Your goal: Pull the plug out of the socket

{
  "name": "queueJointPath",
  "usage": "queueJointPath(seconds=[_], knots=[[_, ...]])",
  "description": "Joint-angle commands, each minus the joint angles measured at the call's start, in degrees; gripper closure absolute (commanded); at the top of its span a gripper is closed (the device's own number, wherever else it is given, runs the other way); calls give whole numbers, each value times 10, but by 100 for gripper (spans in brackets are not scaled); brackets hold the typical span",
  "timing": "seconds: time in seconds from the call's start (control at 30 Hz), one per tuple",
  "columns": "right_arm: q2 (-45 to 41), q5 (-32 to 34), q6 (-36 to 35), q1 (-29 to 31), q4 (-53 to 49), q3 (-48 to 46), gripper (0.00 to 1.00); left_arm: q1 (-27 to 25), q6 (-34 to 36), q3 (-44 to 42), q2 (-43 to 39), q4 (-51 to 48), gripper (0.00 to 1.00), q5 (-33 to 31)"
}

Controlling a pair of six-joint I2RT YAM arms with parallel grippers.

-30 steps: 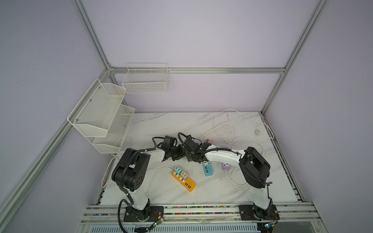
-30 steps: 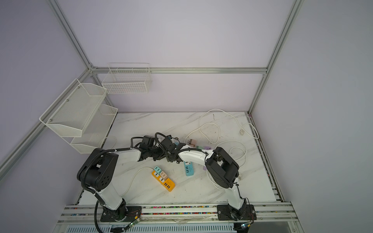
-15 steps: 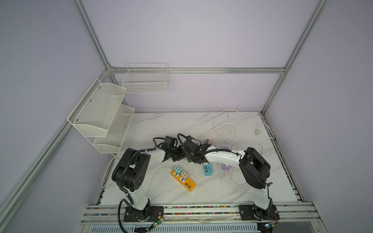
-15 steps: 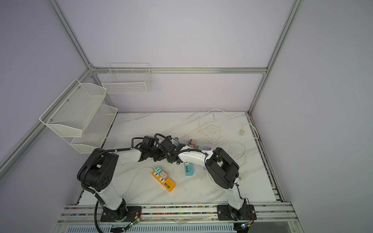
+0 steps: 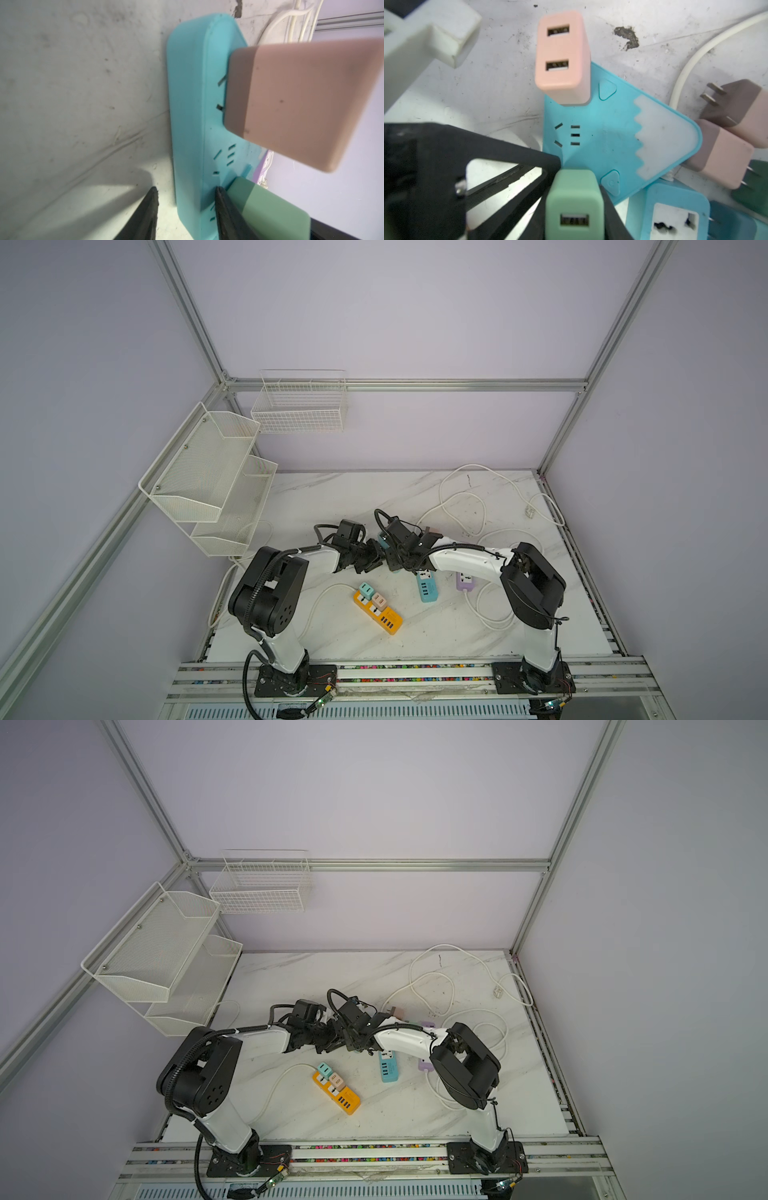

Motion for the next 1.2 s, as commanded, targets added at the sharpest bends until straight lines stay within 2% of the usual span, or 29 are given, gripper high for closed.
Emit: queueJointPath(seconds=[0.0, 0.33, 0.53, 0.77, 0.9, 1.17], knots=[[-32, -57, 14, -1, 29, 2, 78, 7, -26, -6, -33, 71, 53, 15], [-50, -104, 19, -11, 44, 2, 77, 7, -40, 0, -33, 122, 50, 16], [-59, -121, 34, -40, 50, -3, 78, 8, -42, -23, -58, 111, 45, -13], [-68, -128, 43, -53, 59, 1, 78, 8, -55, -44, -68, 109, 42, -13], [-68, -123, 49, -58, 55, -1, 78, 8, -57, -51, -82, 98, 41, -22], [-73, -178, 51, -60, 86, -11, 78, 8, -87, -47, -59, 151, 43, -8]])
